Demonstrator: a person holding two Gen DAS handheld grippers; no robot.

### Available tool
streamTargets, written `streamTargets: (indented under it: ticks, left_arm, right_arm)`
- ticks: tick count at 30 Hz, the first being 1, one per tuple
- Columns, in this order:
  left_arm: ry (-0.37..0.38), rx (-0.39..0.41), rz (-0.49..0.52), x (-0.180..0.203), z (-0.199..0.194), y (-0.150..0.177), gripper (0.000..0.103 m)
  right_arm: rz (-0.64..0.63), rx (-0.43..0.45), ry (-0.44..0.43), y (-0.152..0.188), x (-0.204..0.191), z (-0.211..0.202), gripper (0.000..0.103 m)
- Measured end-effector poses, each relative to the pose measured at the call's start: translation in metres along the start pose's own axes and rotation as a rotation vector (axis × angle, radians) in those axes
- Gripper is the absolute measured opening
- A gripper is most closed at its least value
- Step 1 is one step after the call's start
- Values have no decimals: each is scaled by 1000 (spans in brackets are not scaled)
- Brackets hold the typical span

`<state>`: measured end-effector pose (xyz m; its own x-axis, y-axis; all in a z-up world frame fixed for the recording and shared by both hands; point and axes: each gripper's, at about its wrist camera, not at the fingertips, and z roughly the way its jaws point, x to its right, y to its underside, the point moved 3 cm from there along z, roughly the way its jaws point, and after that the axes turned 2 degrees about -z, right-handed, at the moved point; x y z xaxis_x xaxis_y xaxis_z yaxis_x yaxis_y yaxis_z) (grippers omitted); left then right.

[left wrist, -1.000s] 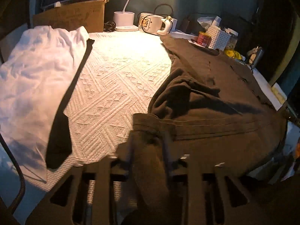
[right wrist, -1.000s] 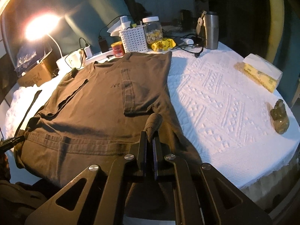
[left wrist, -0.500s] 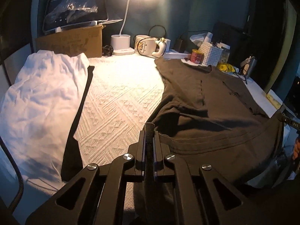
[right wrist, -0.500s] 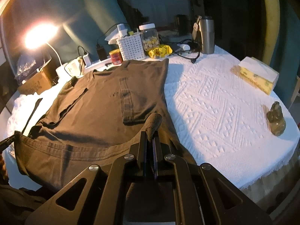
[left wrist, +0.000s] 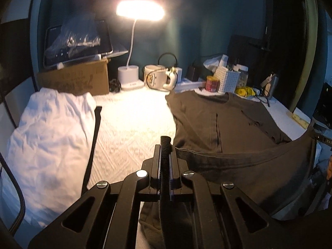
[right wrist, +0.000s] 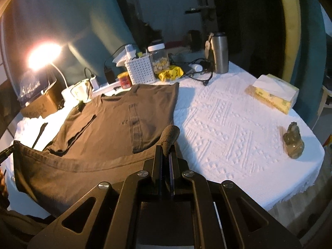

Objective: Fold small clothes
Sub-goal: 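Lift the hem with both tools and fold it over toward the collar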

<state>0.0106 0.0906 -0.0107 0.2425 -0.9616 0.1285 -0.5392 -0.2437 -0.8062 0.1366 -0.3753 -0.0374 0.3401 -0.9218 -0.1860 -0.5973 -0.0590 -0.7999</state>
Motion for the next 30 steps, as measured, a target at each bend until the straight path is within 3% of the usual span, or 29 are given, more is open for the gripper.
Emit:
streamTargets:
  ticks: [30]
  left_arm:
    - [48,79,92,13,40,-72,4]
  right_arm:
    - [-5,119,33,-74,5,8,6]
